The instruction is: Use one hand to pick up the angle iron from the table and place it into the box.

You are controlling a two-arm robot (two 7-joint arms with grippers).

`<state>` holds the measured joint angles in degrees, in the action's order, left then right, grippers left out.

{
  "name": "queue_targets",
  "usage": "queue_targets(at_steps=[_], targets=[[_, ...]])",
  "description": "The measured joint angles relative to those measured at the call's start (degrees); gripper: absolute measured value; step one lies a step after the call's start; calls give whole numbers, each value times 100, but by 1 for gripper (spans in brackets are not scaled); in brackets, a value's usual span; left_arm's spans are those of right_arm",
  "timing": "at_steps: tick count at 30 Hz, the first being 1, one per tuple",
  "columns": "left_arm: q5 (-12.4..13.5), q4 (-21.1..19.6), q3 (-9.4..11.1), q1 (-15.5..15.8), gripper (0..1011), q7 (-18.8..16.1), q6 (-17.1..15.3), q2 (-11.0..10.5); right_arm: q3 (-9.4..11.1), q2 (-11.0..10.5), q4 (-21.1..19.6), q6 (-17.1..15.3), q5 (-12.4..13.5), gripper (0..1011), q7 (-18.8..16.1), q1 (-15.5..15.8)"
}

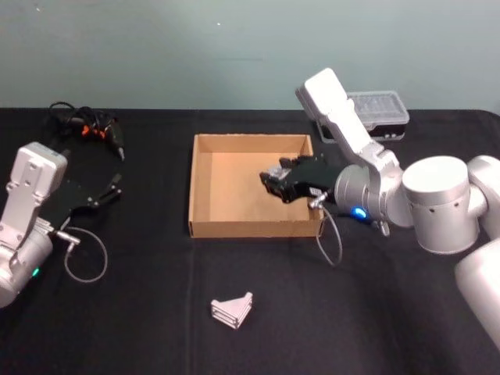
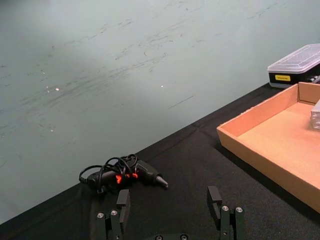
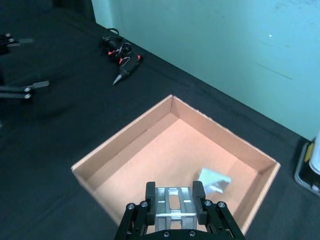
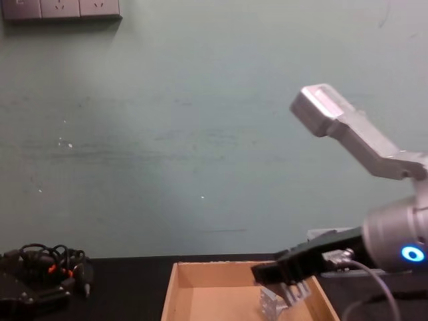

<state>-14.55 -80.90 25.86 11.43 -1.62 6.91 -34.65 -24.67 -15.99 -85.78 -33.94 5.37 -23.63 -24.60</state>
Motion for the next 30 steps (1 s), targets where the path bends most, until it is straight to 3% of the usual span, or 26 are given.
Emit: queue_targets(at_steps=[10, 18, 25, 30], targets=[[0, 1, 0, 0, 1011, 0, 0, 0, -302, 584, 1599, 525, -98, 445, -77, -901], [0, 1, 0, 0, 1011, 0, 0, 0, -438, 933, 2651, 826, -158, 445, -112, -1374], [0, 0, 0, 0, 1011, 0, 0, 0, -456, 1061, 3079, 961, -187, 445, -112, -1547], [0, 0, 0, 0, 1011, 0, 0, 1, -452, 1086, 3148, 967, -201, 445, -110, -1562]])
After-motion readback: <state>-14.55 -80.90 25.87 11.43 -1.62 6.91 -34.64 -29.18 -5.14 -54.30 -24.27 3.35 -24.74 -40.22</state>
